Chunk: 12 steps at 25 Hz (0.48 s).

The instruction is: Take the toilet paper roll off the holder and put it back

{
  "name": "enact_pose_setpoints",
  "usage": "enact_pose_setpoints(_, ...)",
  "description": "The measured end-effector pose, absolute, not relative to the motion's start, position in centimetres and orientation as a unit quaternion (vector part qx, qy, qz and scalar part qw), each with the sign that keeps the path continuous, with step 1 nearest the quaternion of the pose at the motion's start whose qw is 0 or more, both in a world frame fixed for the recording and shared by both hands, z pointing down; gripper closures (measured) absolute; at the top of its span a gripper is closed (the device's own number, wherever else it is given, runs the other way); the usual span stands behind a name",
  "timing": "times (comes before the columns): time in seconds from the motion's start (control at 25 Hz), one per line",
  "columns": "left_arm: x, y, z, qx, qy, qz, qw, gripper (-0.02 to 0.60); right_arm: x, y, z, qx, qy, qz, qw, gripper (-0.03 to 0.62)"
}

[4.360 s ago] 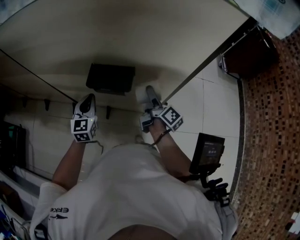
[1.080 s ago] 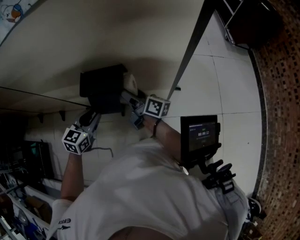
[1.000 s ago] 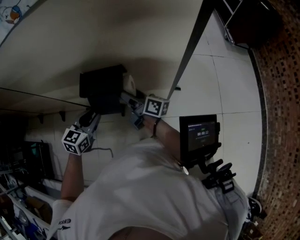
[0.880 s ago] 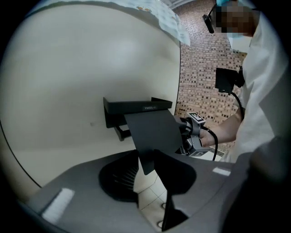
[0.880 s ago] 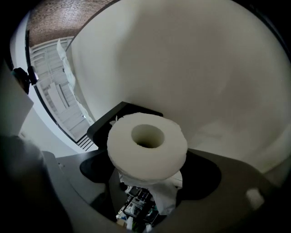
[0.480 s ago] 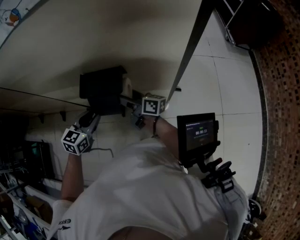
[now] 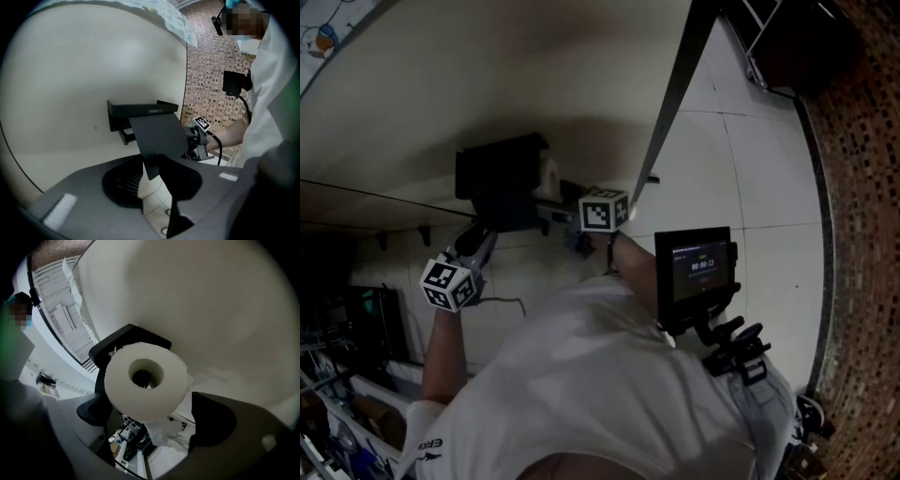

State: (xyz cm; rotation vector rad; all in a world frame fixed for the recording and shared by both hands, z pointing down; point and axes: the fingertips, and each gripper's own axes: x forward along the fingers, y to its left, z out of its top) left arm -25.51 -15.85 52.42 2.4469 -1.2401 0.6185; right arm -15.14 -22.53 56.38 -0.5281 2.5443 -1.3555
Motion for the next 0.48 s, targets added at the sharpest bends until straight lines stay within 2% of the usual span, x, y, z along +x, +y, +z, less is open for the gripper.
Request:
enact_pose_setpoints(0.28, -23.5, -15.7, 51.1, 0.862, -0.432, 0.213, 0.16, 0.477, -11.2, -21.0, 56.1, -0.188, 0.874, -0.439, 0.084, 0.049)
enact_pose_setpoints(0.44, -23.2, -15.6, 50.7, 0.864, -0.429, 0.211, 0.158, 0.479, -8.5, -20.0, 56.2, -0.216, 0.893, -0.392, 0.033, 0.057)
enact_pose_setpoints(0.48, -23.4, -15.7, 50.9, 0.864, -0.429, 0.21, 0.159, 0.48, -8.1, -20.0, 56.5, -0.229, 0.9, -0.37, 0.012, 0.077)
